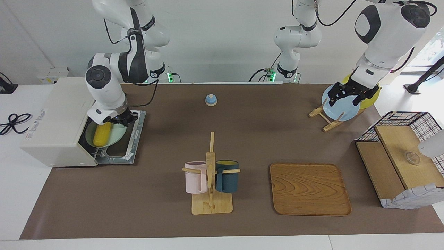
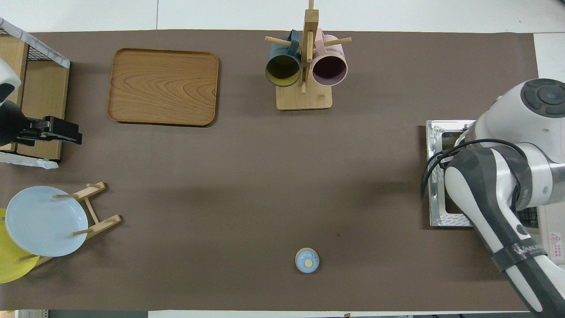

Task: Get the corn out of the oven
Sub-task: 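Pull the green plate with corn out and carry it toward the table center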

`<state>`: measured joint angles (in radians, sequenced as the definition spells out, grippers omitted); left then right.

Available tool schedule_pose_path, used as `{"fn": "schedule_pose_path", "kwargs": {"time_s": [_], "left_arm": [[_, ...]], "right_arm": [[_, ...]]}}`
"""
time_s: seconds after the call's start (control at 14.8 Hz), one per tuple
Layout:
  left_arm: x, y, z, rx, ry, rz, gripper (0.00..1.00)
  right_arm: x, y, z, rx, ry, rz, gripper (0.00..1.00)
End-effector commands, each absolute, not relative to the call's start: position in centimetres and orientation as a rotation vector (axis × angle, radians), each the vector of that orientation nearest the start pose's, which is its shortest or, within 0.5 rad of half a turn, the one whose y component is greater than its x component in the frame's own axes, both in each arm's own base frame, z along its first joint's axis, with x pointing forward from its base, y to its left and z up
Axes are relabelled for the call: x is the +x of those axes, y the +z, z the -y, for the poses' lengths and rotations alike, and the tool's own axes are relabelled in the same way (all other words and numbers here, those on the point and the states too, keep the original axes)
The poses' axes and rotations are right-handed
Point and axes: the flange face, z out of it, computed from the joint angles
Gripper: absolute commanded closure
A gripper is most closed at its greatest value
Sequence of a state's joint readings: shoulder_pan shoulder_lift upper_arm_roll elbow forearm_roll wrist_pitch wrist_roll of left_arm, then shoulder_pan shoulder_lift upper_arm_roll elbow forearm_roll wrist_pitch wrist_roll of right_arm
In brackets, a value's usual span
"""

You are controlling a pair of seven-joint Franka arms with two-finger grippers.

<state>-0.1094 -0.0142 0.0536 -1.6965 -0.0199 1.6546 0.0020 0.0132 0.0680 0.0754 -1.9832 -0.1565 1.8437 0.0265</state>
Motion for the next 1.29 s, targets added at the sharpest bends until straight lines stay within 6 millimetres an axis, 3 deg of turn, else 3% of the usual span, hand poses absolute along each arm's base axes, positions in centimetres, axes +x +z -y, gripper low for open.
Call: {"fn": "schedule_pose_path", "kwargs": {"time_s": [0.0,0.27,0.47,0.68,0.81,1.08,1.22], "left_arm": [[55.0,58.5,3.0,-3.139,0.034,-0.094,0.0],[55.0,58.4,3.0,-3.139,0.039,-0.094,0.0],[55.1,58.4,2.8,-3.14,0.029,-0.085,0.0],[55.1,58.4,2.8,-3.14,0.024,-0.085,0.0],[55.1,58.5,2.7,-3.14,0.019,-0.085,0.0],[55.1,58.4,2.7,-3.14,0.022,-0.085,0.0],[55.1,58.4,2.6,-3.14,0.019,-0.082,0.0]], "right_arm": [[55.7,43.4,-9.1,-3.304,0.353,0.159,1.0],[55.0,45.0,-18.5,-3.333,0.291,0.028,1.0],[54.6,46.5,-28.6,-3.322,0.296,-0.162,1.0],[54.4,45.2,-38.4,-3.314,0.287,-0.259,1.0],[53.8,43.3,-43.3,-3.272,0.224,-0.36,1.0],[53.2,40.4,-47.9,-3.156,0.122,-0.298,1.0],[52.1,38.2,-48.9,-3.148,0.1,-0.243,1.0]]}}
